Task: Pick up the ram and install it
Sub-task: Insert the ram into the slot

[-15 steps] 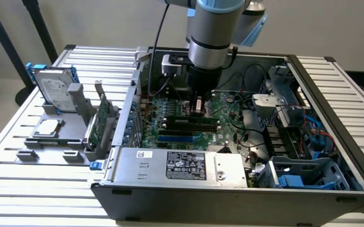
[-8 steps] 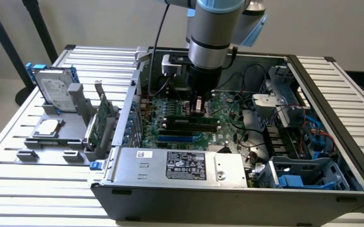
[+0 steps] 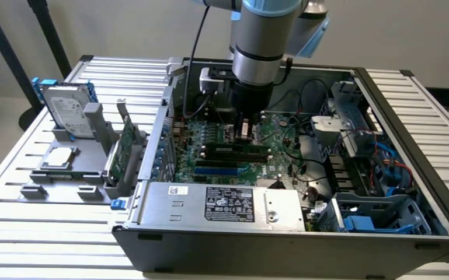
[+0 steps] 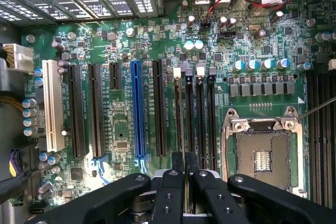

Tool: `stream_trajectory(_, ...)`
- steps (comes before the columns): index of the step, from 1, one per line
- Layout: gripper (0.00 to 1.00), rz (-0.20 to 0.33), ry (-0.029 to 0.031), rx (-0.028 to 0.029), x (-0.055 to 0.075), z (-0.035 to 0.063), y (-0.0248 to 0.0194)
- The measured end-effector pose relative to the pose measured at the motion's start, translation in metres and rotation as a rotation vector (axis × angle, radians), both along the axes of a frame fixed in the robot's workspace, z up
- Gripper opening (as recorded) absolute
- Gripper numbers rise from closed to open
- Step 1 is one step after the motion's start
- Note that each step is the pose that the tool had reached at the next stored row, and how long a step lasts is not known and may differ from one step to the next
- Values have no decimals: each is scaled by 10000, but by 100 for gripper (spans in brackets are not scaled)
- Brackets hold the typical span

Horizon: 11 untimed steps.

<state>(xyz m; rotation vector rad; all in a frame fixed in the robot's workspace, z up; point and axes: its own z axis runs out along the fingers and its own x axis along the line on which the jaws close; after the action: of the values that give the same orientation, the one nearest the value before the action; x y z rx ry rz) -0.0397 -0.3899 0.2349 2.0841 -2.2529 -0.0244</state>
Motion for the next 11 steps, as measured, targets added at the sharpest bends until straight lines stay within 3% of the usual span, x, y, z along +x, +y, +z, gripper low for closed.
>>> stream_trajectory(11, 14, 0, 11, -44, 0, -38, 0)
